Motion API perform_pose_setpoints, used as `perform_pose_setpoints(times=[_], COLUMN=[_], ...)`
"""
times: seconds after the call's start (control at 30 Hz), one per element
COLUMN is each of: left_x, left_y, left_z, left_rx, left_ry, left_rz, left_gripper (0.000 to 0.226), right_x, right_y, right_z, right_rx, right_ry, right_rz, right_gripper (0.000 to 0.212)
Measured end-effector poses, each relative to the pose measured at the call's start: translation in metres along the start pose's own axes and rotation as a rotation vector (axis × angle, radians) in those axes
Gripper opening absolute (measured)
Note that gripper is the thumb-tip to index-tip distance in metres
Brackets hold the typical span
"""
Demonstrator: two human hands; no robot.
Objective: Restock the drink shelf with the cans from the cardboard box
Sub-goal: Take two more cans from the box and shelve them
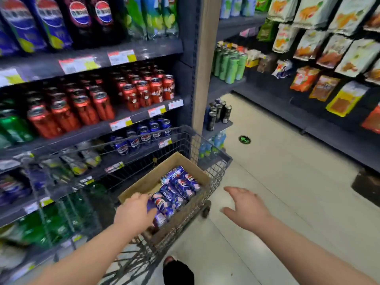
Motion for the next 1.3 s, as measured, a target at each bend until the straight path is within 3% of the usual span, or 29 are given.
perform_pose_setpoints(times=[0.37,0.77,0.9,1.0,1.13,1.3], left_x=[0.060,0.102,0.106,0.110,0.107,0.094], left_y=[-0.022,-0.110,-0.155,-0.186,-0.219,-0.240], left_z=[0.128,0.161,0.165,0.176,0.191,0.205], left_rx=[0.121,0.279,0.327,0.355,0.318,0.271], left_ry=[0.225,0.544,0.643,0.692,0.729,0.774], left_rz=[-0.067,-0.277,-0.394,-0.445,-0.569,-0.780], left_gripper=[0.055,0.045,0.048,0.066,0.067,0.062], right_x=[0.059,0.098,0.104,0.109,0.112,0.113], right_y=[-0.005,-0.172,-0.229,-0.261,-0.298,-0.317], right_z=[0.195,0.333,0.356,0.368,0.374,0.377], right_rx=[0.168,0.629,0.732,0.769,0.785,0.737], right_ry=[0.175,0.259,0.234,0.143,0.039,0.019], right_rz=[-0.081,-0.134,-0.076,-0.005,0.122,0.150], right_gripper=[0.051,0.056,0.057,0.070,0.084,0.069])
Point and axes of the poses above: each hand's wrist, its own z-axis towards the middle knuckle, its own y-axis out of the back of the hand, x = y × z, the point moved 7 cm from there along z, towards the middle knuckle, and after that the axes turned 4 degrees about -z, right-handed, at the moved point
